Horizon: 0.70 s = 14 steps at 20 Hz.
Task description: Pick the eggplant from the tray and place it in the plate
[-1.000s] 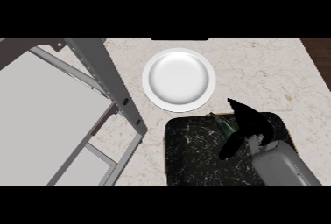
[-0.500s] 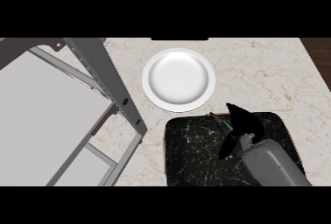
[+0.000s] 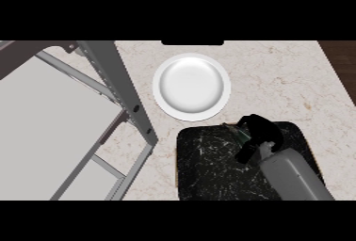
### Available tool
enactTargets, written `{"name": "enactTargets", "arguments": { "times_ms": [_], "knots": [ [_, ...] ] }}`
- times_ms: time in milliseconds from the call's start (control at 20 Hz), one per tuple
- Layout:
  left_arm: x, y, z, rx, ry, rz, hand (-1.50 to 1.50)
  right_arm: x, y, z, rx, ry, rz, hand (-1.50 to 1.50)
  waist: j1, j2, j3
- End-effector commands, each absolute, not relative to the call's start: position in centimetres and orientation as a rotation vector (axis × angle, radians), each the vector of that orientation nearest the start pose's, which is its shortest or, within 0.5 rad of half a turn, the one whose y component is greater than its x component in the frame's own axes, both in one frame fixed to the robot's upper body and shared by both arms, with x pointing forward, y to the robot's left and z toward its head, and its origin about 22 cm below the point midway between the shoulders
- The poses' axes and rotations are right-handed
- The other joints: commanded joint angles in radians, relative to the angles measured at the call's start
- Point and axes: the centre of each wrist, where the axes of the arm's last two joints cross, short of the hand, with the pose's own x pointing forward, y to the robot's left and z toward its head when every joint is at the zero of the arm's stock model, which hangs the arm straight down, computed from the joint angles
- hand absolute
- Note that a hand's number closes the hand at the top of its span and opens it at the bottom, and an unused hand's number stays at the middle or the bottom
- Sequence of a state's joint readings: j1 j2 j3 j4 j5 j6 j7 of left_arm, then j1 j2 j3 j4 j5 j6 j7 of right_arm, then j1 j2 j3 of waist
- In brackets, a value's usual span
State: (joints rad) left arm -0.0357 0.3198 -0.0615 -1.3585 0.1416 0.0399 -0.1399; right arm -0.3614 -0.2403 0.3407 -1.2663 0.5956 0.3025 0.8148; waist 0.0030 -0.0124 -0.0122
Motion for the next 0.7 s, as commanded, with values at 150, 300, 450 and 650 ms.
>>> {"name": "enactTargets", "arguments": {
  "times_ms": [150, 300, 450, 650],
  "knots": [
    [23.7, 30.1, -2.5, 0.169, -1.542, -0.143, 0.0, 30.6, -18.4, -0.1, -0.647, -0.707, 1.039, 1.5, 0.003, 0.012, 0.012],
    [23.9, 32.2, -2.4, 0.154, -1.515, -0.149, 0.0, 27.7, -20.2, -0.9, -0.814, -0.765, 0.868, 1.5, -0.01, 0.01, 0.012],
    [24.1, 31.2, -2.9, 0.201, -1.506, -0.097, 0.0, 24.6, -22.6, -1.0, -0.979, -0.797, 0.7, 1.5, -0.052, 0.0, 0.011],
    [24.1, 31.7, -3.0, 0.168, -1.515, -0.113, 0.0, 22.0, -21.5, 0.1, -1.162, -0.912, 0.55, 1.5, -0.039, 0.004, 0.01]
  ]
}}
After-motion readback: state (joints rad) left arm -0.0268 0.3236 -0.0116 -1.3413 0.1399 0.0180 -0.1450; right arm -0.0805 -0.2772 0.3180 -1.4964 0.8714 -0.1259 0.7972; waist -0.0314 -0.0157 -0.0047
